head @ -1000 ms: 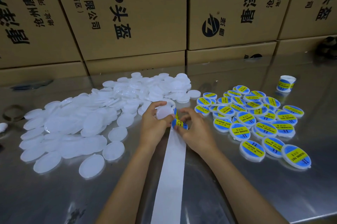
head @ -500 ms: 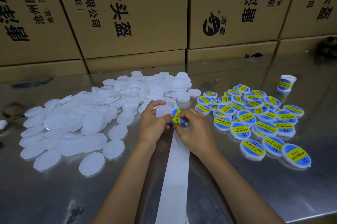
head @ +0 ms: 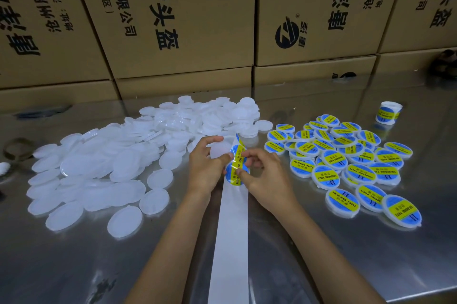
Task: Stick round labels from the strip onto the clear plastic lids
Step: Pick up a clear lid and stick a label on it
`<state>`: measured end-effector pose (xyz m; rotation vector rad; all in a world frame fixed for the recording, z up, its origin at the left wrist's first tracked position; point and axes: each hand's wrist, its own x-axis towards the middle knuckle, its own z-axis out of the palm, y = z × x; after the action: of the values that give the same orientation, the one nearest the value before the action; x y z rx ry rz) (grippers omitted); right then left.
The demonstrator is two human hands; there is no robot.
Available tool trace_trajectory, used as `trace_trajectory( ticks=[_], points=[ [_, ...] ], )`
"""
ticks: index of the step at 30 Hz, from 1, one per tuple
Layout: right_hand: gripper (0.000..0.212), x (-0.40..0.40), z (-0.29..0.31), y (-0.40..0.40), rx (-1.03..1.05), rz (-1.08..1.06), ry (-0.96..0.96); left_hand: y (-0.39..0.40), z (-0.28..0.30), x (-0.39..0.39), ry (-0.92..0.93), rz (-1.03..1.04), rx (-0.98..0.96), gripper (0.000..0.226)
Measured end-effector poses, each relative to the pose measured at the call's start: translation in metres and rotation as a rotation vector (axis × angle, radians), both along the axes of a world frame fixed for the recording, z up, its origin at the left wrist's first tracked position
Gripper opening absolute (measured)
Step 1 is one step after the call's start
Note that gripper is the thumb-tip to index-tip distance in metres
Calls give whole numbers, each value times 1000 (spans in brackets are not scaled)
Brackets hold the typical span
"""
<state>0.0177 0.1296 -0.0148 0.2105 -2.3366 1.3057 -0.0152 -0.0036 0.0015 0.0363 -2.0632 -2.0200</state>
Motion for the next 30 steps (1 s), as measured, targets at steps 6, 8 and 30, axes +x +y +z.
trace_trajectory(
  ticks=[6, 8, 30],
  points=[
    [8, 2, 3, 0, -56, 10, 3, 0, -1, 0, -4, 5, -13, 37],
    [10, 3, 7, 0, -147, 66, -53, 0, -1, 0, -2, 7, -27, 38],
    [24, 6, 28, 11, -919, 270, -153, 2, 25, 16, -34, -224, 214, 45]
  ],
)
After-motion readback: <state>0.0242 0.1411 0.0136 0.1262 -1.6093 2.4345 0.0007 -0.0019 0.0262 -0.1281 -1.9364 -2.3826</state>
